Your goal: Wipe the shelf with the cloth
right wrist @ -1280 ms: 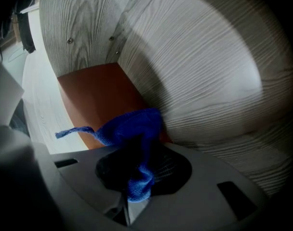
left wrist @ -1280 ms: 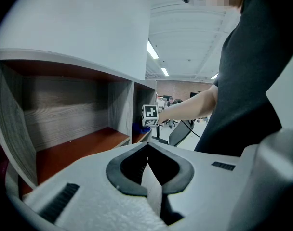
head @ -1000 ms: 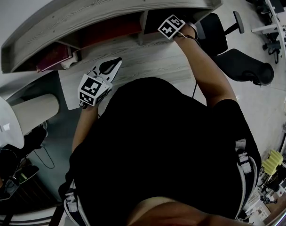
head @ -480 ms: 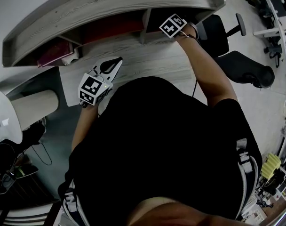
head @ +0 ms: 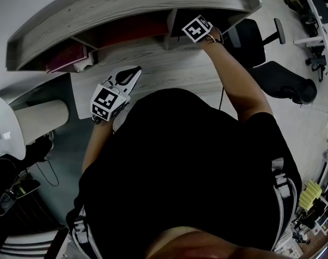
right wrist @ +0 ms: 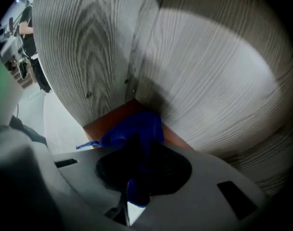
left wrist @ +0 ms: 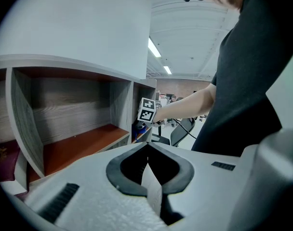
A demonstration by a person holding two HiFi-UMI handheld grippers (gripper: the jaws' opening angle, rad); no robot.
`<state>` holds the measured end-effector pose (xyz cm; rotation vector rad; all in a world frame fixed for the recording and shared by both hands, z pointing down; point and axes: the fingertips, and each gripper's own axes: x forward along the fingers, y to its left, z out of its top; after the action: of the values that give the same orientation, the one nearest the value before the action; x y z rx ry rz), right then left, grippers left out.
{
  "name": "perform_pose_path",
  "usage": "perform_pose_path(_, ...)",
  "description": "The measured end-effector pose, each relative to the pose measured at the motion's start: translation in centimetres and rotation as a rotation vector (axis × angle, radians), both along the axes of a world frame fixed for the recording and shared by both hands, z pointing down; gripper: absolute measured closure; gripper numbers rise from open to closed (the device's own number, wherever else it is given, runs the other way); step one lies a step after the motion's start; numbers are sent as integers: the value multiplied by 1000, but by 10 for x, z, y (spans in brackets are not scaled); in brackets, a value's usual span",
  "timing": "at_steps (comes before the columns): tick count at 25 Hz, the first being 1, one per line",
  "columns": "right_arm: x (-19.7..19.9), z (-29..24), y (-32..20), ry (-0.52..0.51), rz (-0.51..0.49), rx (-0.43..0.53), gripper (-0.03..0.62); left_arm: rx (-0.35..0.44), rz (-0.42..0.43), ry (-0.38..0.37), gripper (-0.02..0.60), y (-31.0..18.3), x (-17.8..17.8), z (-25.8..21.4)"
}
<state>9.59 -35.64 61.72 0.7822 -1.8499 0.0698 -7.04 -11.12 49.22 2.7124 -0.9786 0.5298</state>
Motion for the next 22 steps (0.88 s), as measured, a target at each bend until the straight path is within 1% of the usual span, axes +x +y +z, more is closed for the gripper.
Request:
perform_pose_path(5,-13,2,3,-75,13,-44,553,-3,-21,2,565,3,-4,2)
perform_pose_path(9,-21,9,3,-147,49,-93,552,-6,-32,5,565,4,-6,2)
perform_pose_path(15,-33,10,3,-208,67,-129,551,-9,-50,6,565,5,-12,4)
perform_pose_path(20,-45,9,5,-310,98,-189,549,-13,-60,11,565,7,-13,4)
perform_pose_path(22,-46,9,6,-317,103,-199,549,-14,-62,11,565,8,-13,5)
